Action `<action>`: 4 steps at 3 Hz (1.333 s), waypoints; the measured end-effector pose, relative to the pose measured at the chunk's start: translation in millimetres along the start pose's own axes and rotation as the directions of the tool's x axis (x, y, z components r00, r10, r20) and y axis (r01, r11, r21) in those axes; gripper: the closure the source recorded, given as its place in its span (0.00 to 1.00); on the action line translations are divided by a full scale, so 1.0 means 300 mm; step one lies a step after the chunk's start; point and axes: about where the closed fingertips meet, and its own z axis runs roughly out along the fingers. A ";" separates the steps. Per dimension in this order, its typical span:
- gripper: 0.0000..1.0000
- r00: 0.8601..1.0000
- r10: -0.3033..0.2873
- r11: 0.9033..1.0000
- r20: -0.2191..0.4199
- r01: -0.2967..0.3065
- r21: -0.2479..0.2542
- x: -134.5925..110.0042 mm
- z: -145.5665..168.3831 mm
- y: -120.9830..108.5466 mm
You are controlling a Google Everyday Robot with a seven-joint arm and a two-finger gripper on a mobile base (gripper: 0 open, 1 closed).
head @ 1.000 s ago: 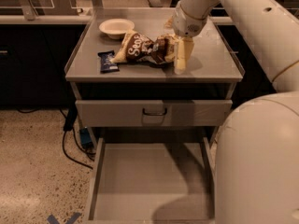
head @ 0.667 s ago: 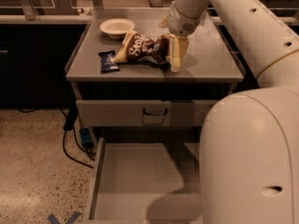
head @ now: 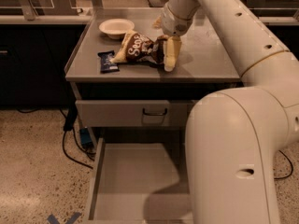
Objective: Place brown chip bag into middle drawer
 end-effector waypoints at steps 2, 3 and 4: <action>0.41 1.000 0.000 1.000 0.000 0.000 0.000 0.000 0.000 0.000; 0.66 1.000 0.000 1.000 0.000 0.000 0.000 0.000 0.000 0.000; 0.89 1.000 0.000 1.000 0.000 0.000 0.000 0.000 0.000 0.000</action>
Offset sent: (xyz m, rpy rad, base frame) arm 0.0000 0.0000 0.0000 0.0000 0.0000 0.0000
